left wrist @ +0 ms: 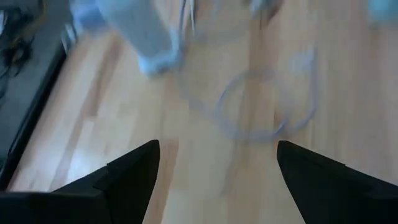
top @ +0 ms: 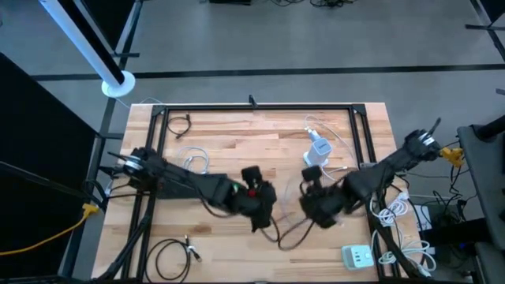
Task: Insert USB
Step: Insert the purple charger cable into the bottom white outlet extension
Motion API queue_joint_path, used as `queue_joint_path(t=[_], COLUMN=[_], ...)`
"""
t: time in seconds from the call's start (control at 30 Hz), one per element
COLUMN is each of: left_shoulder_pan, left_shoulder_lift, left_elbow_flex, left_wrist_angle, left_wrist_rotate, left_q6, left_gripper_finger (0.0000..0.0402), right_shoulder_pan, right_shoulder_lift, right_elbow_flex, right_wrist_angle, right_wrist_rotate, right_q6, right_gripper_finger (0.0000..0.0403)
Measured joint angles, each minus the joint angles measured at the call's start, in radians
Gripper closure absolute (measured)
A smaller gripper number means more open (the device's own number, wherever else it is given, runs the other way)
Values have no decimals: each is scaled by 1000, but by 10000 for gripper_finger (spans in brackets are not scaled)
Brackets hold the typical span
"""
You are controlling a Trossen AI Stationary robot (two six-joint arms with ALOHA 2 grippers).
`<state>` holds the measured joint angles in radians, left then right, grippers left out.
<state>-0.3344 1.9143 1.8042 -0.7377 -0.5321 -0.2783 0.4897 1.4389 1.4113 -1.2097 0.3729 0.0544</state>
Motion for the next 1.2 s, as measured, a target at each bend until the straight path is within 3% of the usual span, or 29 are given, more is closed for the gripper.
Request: queue_joint_path(t=[0.2,0.4,0.67,0.87,1.2], left_shoulder_pan=[46,78,98,117,121], left_shoulder_lift=[-72,-68,-49,-49,-49], left_elbow_flex=[0,0,0,0,0], left_wrist_angle=[277,403,487,495,482], left_wrist_rotate=[28,34,47,49,89], left_q6=[38,39,13,14,137], left_gripper_finger=[90,90,90,90,90], right_shoulder_pan=[-56,-90,-98,-108,-150], right_shoulder_lift=[-144,-221,-228,-227,-229], right_elbow_flex=[-2,-2,-10,-10,11], right_wrist_angle=[-11,-4,6,107,175], right_wrist_rotate=[16,20,10,11,12], right_q6=[-29,-55,-83,-132,-160], right_gripper_finger=[392,392,392,392,392])
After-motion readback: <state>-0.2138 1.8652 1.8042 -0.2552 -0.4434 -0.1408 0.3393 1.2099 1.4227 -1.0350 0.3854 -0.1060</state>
